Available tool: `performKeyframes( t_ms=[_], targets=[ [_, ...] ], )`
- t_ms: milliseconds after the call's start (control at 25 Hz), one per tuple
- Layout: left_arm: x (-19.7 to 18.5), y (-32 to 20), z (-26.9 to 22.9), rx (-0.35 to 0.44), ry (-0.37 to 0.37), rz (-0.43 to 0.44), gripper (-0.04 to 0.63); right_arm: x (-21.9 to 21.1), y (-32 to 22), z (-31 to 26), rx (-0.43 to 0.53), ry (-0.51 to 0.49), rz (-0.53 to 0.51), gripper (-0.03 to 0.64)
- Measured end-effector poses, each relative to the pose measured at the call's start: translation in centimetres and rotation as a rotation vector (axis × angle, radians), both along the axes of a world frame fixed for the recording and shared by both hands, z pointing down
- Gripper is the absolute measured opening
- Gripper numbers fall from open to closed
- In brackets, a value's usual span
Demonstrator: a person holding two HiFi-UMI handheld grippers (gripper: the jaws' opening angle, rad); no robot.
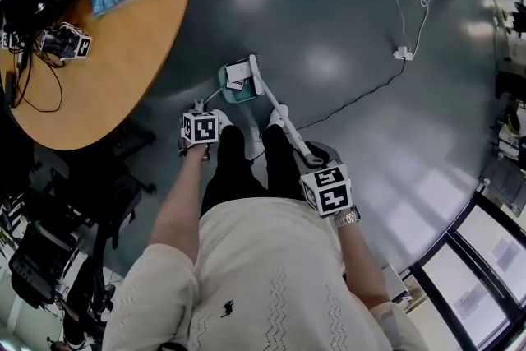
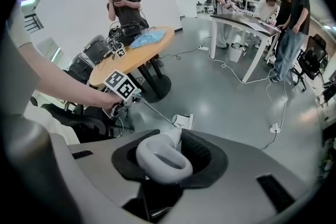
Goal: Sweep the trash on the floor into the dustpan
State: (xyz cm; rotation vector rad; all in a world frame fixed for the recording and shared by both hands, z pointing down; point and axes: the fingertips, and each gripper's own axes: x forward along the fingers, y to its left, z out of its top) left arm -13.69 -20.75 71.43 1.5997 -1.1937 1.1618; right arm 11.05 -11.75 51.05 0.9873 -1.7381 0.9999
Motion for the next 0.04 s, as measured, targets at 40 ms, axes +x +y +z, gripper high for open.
performKeyframes(
  t_ms=[40],
  targets=[
    [0.02,-0.3,-0.15,0.02,0.006,-0.011,0.098,0.09,0.06,-0.02,0.001,0.0,0.003,0.127]
  ],
)
